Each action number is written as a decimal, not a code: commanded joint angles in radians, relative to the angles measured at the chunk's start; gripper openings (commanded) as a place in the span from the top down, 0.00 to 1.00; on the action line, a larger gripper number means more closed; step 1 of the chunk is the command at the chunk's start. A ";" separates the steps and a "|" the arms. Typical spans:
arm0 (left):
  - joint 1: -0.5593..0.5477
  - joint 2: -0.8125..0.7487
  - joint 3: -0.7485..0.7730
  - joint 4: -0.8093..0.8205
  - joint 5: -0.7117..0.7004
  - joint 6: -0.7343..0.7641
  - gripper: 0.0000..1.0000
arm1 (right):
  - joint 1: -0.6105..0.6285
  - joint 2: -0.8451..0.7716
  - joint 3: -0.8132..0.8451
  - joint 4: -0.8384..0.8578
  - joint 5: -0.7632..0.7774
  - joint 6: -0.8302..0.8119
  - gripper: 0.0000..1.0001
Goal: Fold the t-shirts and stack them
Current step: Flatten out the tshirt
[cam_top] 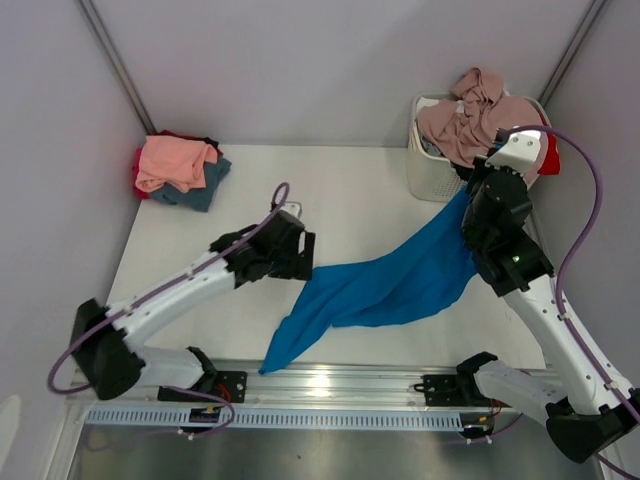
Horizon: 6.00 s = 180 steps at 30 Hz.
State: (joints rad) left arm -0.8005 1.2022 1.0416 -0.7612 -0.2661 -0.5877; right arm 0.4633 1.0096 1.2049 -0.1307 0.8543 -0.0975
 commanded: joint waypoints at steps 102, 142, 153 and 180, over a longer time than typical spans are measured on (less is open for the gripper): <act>0.092 -0.365 -0.331 -0.101 0.400 -0.132 0.01 | 0.345 0.023 -0.139 -0.254 -0.023 0.275 1.00; 0.247 0.192 -0.299 0.157 0.234 -0.247 0.25 | 0.495 -0.085 -0.334 -0.400 -0.008 0.415 1.00; 0.247 0.064 -0.276 0.050 0.234 -0.238 0.26 | 0.497 -0.066 -0.341 -0.366 0.005 0.392 1.00; 0.245 0.149 -0.131 0.036 0.193 -0.121 0.99 | 0.500 -0.072 -0.343 -0.392 0.022 0.447 1.00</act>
State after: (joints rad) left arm -0.5579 1.4475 0.8051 -0.6788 0.0120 -0.7555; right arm 0.9546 0.9543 0.8619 -0.5270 0.8482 0.3218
